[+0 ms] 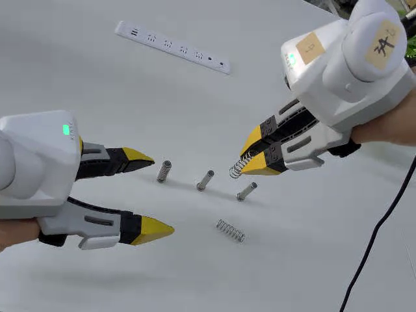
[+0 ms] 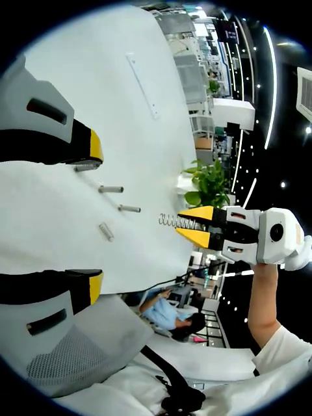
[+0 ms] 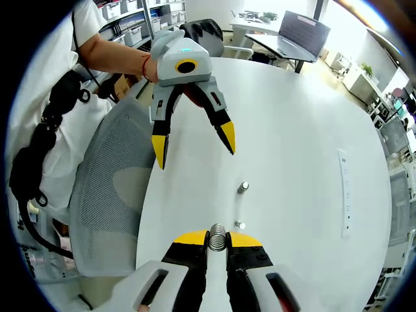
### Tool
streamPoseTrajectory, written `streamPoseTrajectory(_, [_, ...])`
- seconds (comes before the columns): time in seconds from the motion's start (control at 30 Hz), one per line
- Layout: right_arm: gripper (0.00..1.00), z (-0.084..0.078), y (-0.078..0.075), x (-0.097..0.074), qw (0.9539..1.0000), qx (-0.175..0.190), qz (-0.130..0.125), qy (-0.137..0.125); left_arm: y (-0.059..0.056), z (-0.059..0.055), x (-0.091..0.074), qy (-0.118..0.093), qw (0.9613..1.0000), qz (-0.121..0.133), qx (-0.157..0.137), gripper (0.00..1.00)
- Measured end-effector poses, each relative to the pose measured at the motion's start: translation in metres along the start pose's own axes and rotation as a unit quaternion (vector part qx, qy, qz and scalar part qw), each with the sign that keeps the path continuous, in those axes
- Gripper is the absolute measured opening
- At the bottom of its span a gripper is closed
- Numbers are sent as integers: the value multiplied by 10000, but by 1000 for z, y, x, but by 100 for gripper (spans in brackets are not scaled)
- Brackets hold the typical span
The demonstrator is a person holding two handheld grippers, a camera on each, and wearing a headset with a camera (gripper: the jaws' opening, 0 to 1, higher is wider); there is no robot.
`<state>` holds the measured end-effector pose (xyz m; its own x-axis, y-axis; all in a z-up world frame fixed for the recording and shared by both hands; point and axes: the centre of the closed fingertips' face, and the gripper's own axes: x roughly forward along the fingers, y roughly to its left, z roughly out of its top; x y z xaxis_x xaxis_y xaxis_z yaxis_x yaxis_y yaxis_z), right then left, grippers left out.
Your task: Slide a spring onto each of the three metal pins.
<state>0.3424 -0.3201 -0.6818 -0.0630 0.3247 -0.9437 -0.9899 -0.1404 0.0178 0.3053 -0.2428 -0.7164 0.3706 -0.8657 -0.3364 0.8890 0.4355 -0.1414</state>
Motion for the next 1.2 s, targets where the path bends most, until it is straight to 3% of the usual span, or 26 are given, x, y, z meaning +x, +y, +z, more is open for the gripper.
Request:
streamPoseTrajectory(0.3, [6,-9,-22,22,9997,187,-110,124,4,-7,-5,-122,9999,-6,-28,99])
streamPoseTrajectory(0.7, [6,-20,-40,57,9990,323,-172,245,10,-15,-7,-194,9997,15,-163,99])
streamPoseTrajectory(1.2, [6,-22,-36,70,9984,464,-149,270,13,-18,-6,-276,9993,38,-264,99])
